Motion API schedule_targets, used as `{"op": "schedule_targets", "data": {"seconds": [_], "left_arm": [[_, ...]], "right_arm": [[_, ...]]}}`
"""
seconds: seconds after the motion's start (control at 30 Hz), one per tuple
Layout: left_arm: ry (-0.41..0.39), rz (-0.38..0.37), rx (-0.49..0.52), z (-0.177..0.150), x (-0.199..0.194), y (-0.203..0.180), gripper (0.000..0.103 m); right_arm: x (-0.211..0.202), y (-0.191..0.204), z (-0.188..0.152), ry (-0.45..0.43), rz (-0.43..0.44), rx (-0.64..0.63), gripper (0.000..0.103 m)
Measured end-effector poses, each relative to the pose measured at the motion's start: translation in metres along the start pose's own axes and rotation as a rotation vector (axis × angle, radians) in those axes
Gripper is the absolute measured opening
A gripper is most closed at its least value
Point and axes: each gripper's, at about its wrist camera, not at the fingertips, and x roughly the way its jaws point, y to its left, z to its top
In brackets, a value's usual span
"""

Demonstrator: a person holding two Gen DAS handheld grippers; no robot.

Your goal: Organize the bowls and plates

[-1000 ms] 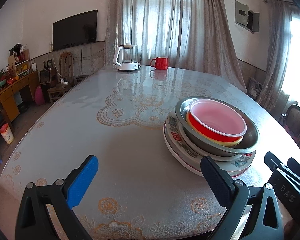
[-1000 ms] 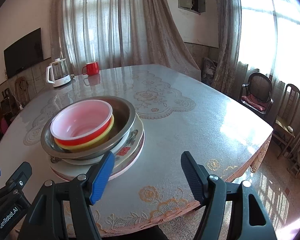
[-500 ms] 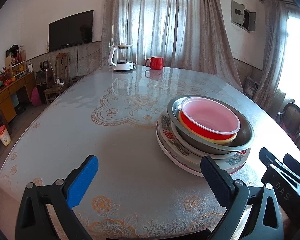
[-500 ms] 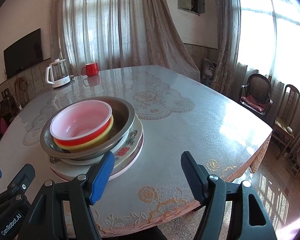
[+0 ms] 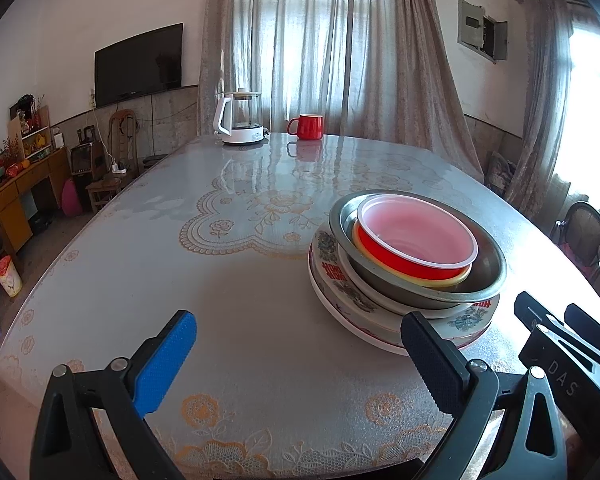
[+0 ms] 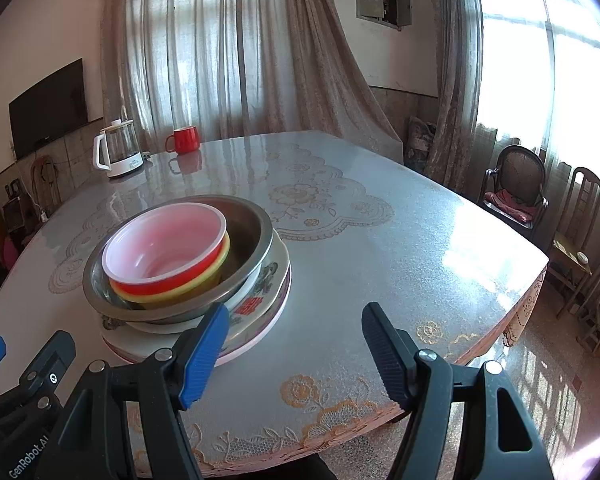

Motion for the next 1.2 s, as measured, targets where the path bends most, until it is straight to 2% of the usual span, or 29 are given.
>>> {"op": "schedule_targets", "data": {"seconds": [1.0, 1.2], "left_arm": [[-0.012, 0.013, -0.001, -0.0010, 0.0007, 0.0003, 0.103], [-0.004, -0.005, -0.007, -0.0008, 0.0025, 0.0024, 0.103]], "right_arm": [[0.0010, 0.0003, -0.0008, 0.006, 0.018, -0.006, 0.070], [0.0006, 0.0013, -0.0009, 0.003, 0.024, -0.009, 0.070]]}}
